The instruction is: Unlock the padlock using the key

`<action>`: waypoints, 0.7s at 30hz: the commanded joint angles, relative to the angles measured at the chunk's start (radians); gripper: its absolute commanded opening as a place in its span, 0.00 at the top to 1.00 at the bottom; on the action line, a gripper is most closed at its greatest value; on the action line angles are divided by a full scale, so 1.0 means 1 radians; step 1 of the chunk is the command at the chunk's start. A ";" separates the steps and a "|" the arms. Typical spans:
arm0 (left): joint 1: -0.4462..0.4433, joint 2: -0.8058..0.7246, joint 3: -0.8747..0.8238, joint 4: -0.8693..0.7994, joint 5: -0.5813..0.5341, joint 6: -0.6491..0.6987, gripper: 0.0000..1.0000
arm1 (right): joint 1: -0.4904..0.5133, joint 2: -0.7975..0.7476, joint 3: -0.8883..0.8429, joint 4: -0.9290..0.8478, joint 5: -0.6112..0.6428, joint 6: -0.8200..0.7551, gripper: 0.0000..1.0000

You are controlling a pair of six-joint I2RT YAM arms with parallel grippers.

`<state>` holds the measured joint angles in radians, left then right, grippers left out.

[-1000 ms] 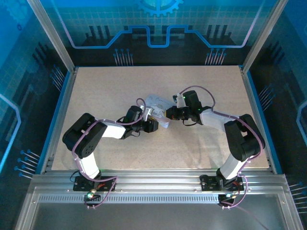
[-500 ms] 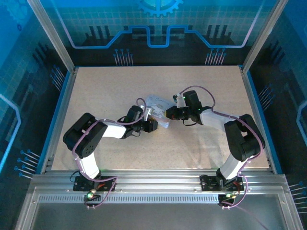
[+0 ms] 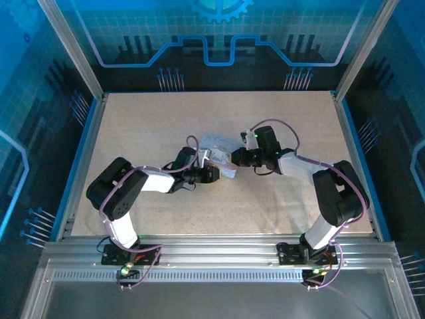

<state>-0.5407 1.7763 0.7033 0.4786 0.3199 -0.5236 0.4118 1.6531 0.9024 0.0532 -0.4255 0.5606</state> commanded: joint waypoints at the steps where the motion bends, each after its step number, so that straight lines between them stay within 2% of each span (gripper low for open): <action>1: -0.010 -0.010 0.003 0.087 0.036 -0.071 0.64 | 0.015 0.008 -0.017 -0.022 0.010 -0.004 1.00; 6: -0.010 0.010 0.020 0.082 0.015 -0.086 0.57 | 0.018 0.017 -0.017 -0.029 0.014 -0.002 1.00; 21: -0.034 0.041 0.034 0.071 -0.073 -0.192 0.59 | 0.034 0.014 -0.051 -0.015 0.019 0.019 1.00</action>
<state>-0.5564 1.7962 0.7059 0.5083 0.2970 -0.6640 0.4183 1.6535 0.8841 0.0814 -0.4179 0.5617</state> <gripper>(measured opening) 0.411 0.057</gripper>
